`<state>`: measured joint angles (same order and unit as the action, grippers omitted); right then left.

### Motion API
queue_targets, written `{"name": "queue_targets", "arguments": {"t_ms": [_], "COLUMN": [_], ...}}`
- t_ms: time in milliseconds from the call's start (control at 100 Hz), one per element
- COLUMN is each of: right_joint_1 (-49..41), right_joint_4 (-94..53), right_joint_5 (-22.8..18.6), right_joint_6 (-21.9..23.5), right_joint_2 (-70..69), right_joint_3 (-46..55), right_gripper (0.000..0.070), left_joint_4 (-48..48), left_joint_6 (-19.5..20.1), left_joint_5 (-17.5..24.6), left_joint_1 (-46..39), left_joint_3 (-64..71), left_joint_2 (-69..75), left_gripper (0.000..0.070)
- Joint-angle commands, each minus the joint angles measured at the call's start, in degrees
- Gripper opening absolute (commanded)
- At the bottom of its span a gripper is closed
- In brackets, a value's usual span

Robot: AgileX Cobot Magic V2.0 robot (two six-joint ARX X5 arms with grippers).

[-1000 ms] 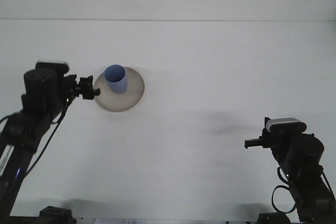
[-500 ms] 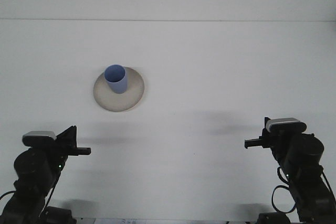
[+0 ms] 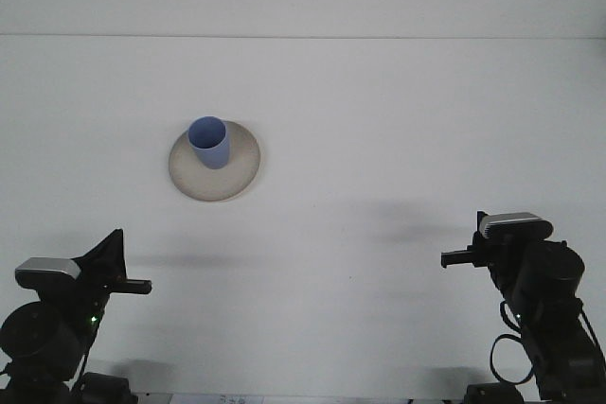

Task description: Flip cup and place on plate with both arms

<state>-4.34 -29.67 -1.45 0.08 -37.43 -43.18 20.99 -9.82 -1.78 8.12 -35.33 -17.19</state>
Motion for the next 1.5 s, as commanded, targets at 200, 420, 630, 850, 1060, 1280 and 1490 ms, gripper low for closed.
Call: {"name": "queue_targets", "arguments": {"t_ms": [200, 420, 630, 850, 1060, 1280, 1490], "right_joint_1": [0.0, 0.0, 0.0, 0.0, 0.0, 0.0, 0.0], "right_joint_4": [0.6, 0.6, 0.6, 0.8, 1.0, 1.1, 1.1], "right_joint_5": [0.0, 0.0, 0.0, 0.0, 0.0, 0.0, 0.0], "right_joint_6": [0.5, 0.5, 0.5, 0.5, 0.5, 0.5, 0.5], "right_joint_2": [-0.1, -0.1, -0.1, -0.1, -0.1, -0.1, -0.1], "right_joint_3": [-0.7, -0.7, -0.7, -0.7, -0.7, -0.7, -0.7], "right_gripper": [0.0000, 0.0000, 0.0000, 0.0000, 0.0000, 0.0000, 0.0000], "left_joint_4": [-3.5, -15.8, -22.6, -28.5, -29.2, -29.2, -29.2], "left_joint_6": [3.3, 4.9, 4.8, 4.9, 4.4, 4.4, 4.4], "left_joint_5": [-0.6, 5.3, 5.3, 5.2, 5.3, 5.2, 5.2], "left_joint_1": [0.1, -1.7, -3.4, -5.2, -5.2, -5.2, -5.2], "left_joint_3": [1.3, 15.1, 28.2, 34.0, 34.5, 34.5, 34.5], "left_joint_2": [1.6, 9.3, 17.0, 17.0, 17.0, 17.0, 17.0], "left_gripper": [0.0012, 0.0012, 0.0012, 0.0012, 0.0012, 0.0012, 0.0012]}}
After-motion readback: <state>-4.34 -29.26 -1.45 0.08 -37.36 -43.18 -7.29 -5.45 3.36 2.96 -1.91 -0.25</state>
